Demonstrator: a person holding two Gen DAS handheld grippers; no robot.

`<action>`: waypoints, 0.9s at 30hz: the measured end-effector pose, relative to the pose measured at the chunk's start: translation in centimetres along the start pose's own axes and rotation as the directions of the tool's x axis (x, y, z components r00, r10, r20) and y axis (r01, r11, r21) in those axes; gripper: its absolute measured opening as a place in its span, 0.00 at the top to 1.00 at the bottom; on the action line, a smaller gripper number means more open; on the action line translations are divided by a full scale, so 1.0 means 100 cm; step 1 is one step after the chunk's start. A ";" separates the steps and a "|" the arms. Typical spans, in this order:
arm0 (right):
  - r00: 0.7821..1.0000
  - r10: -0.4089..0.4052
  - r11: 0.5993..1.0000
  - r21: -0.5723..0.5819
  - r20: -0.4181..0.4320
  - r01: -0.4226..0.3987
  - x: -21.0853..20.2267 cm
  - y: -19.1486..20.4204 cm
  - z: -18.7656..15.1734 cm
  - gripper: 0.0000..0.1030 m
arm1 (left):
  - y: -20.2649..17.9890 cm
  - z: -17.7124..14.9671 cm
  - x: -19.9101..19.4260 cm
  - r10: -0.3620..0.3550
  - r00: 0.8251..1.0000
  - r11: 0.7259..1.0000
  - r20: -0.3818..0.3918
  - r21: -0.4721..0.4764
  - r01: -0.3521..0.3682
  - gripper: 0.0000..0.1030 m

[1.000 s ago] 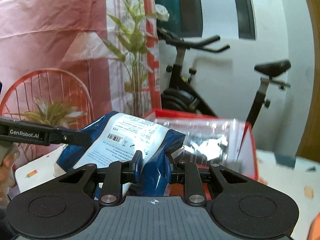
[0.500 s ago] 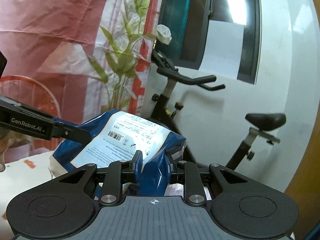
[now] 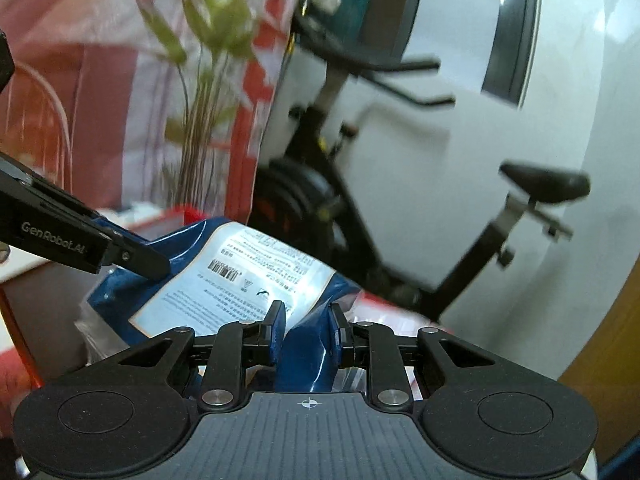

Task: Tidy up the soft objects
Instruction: 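Lower the blue packet into the red box and open both tools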

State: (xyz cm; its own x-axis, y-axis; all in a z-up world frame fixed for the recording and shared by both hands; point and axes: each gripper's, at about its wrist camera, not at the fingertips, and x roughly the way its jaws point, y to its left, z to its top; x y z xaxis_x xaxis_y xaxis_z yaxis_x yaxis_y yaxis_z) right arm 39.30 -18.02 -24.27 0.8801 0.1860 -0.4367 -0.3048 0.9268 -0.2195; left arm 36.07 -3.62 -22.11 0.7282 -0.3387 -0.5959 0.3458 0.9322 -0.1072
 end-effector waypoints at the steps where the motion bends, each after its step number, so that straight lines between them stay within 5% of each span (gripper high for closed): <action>1: 1.000 0.005 1.000 0.003 -0.025 -0.005 0.005 0.001 -0.004 0.80 | 0.000 -0.002 0.002 0.005 1.000 1.000 -0.014 0.017 -0.005 0.83; 12: 0.958 0.102 0.994 0.060 -0.268 -0.089 0.025 0.002 -0.005 0.81 | 0.004 -0.010 0.010 -0.009 0.990 0.998 -0.141 0.064 0.018 0.83; 27: 0.883 0.245 0.935 0.339 -0.399 -0.106 0.033 -0.020 -0.032 0.88 | 0.004 -0.027 0.017 -0.028 0.969 0.996 -0.244 0.075 0.048 0.82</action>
State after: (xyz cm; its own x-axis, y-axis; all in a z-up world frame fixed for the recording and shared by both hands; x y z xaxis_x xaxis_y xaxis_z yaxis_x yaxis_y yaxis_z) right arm 41.62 -20.32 -28.03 0.5573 0.2613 -0.7881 -0.2547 0.9572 0.1372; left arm 35.84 -3.51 -25.31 0.5522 -0.3232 -0.7685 0.4238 0.9026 -0.0751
